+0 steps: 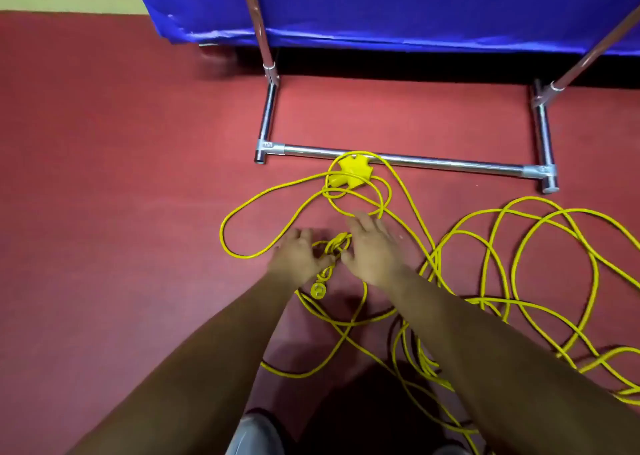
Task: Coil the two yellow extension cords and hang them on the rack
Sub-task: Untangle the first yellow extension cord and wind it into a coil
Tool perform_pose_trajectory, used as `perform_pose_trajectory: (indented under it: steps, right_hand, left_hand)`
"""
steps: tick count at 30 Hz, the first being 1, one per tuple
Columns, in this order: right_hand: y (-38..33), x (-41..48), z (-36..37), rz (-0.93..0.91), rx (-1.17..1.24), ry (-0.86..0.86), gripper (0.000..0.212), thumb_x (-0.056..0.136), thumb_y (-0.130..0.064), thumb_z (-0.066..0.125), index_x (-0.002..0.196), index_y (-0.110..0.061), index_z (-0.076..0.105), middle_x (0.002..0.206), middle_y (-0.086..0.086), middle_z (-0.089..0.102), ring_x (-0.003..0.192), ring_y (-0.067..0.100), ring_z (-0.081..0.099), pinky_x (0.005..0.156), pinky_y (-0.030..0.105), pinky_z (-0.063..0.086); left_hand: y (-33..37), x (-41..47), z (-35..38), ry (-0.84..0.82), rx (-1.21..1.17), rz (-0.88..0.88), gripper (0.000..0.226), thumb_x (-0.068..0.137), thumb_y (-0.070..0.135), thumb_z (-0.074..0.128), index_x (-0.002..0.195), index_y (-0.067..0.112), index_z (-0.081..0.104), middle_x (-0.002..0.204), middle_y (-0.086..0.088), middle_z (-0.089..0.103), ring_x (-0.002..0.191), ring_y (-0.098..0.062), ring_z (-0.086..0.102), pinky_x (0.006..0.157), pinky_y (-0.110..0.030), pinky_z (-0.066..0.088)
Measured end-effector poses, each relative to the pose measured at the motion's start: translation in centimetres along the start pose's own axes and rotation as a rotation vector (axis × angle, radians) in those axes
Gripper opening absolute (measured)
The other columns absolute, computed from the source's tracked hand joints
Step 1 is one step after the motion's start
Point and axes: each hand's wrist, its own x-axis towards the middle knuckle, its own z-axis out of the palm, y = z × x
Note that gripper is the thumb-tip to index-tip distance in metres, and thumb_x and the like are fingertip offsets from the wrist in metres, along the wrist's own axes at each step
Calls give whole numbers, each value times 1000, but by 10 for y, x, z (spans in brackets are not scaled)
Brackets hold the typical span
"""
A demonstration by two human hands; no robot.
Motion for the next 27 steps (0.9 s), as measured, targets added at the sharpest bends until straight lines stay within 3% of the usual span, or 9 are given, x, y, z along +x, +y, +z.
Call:
perform_pose_trajectory:
  steps: [5,8,10,12,14,17,21,23,27]
  right_hand:
    - [-1,22,34,30,-75,-100,58,87,-41,56,138,-17,41,137,8,50,131,30,38,108,43,29]
    - [0,20,37,42,-110,-23,46,89,-39,57,131,-21,48,127,6,59,124,29,49,101,44,33]
    - [0,19,28,51,-64,15,30,88,-33,58,117,-25,54,114,5,67,113,29,58,95,43,37]
    - [0,15,13,53,95,40,18,86,-33,60,102,-24,57,99,7,70,102,32,64,85,41,46]
    - [-2,9,-12,54,273,44,16,84,-34,64,93,-22,60,82,2,66,90,31,64,74,39,50]
    - [-6,-2,-59,48,464,97,15,83,-33,68,81,-21,59,63,-5,52,66,20,55,63,36,45]
    - [-22,-29,-138,84,701,173,17,85,-23,69,75,-23,55,54,-2,54,44,7,46,47,25,36]
    - [-34,-54,-181,106,832,228,12,87,-16,67,79,-17,59,51,3,57,38,3,48,44,21,39]
    - [-59,-114,-257,69,974,306,7,89,-12,62,83,-14,61,51,4,59,41,5,52,43,19,44]
  left_hand:
    - [-22,20,24,-49,66,18,72,66,58,70,129,27,55,132,-8,47,129,-28,40,104,-46,37]
    - [-32,21,30,-22,19,86,41,63,53,74,96,30,68,122,-2,47,123,-20,42,106,-36,30]
    - [-32,17,26,-5,-51,110,27,60,52,65,78,32,63,112,1,55,115,-17,49,103,-36,34]
    - [-28,11,15,26,-198,103,24,57,50,55,69,30,55,92,2,60,93,-14,56,91,-35,43]
    - [-16,3,-5,3,-344,91,24,62,42,56,72,20,54,79,-4,58,71,-13,54,75,-32,48]
    - [20,-18,-56,-67,-494,150,15,77,22,56,80,9,48,66,-10,54,55,-15,49,57,-29,46]
    - [77,-49,-125,-15,-570,244,13,88,11,52,79,15,44,61,3,46,47,-4,41,49,-22,36]
    - [109,-76,-161,20,-645,264,16,90,9,54,79,15,44,59,5,52,48,-4,47,49,-20,37]
    - [162,-143,-220,63,-701,321,10,93,10,57,90,4,49,62,-12,56,38,-2,49,36,-12,29]
